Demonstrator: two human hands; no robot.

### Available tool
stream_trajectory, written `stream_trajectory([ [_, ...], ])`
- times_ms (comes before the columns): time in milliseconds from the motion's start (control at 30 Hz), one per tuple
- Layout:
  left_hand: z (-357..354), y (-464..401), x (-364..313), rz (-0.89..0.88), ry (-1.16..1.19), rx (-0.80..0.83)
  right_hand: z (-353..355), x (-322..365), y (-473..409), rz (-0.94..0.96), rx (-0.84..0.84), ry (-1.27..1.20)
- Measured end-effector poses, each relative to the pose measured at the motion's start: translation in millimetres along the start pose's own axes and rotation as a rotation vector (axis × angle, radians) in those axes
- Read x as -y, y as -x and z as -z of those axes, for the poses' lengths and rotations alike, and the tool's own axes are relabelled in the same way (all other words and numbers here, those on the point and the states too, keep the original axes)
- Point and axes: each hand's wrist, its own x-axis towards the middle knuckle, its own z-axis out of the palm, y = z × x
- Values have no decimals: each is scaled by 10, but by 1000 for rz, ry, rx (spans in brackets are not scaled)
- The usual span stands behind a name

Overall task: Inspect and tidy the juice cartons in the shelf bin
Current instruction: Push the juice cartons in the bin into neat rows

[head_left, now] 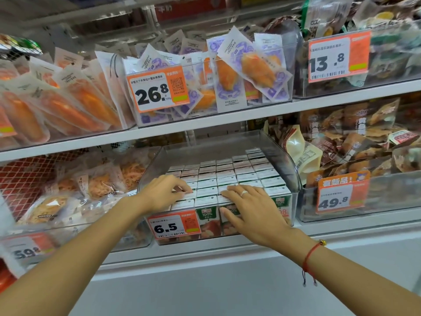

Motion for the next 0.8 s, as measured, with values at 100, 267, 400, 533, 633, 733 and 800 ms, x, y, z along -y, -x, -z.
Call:
stream_trajectory([
  [100, 25, -87, 18, 21, -74, -36, -9, -8, -2, 2, -9, 5],
  [267, 174, -314, 87, -5, -193, 153, -11, -6, 2, 0, -26, 1],
  [400, 286, -483, 67, -41, -279, 275, -33, -11, 5, -3, -21, 13],
  [533, 271, -575, 66, -47, -281, 319, -30, -5, 4, -7, -21, 16],
  [633, 252, -567, 86, -54, -250, 346, -27, 2, 6, -9, -20, 10],
  [733, 240, -520, 90, -68, -246, 370, -16, 3, -1, -9, -12, 11],
  [800, 217, -489, 103, -94, -268, 367, -13, -4, 0, -6, 1, 16],
])
